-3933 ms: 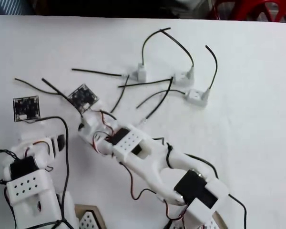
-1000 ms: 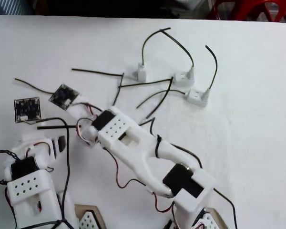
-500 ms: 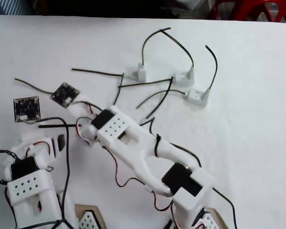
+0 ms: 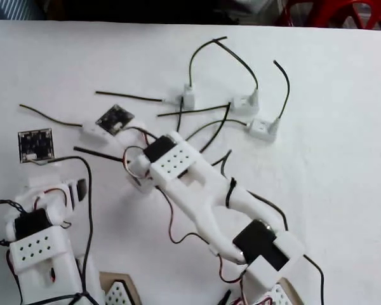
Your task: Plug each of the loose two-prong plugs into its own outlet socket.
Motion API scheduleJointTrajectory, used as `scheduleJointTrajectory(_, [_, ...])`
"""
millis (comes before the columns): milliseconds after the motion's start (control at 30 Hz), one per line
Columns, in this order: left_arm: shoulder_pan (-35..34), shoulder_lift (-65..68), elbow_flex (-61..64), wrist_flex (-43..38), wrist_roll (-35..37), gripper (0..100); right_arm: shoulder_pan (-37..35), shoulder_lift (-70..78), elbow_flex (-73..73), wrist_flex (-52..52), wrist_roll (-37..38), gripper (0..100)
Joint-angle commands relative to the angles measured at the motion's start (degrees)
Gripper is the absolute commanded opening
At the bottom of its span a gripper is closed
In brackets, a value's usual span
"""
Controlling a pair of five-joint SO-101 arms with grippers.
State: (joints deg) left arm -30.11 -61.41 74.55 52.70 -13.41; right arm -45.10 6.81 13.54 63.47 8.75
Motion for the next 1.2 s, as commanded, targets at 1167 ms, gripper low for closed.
scheduleJointTrajectory(1167, [-0.40,-1.36,-0.18,-1.23,0.26,28,1.01,3.47,-5.98,3.47,5.45,1.7])
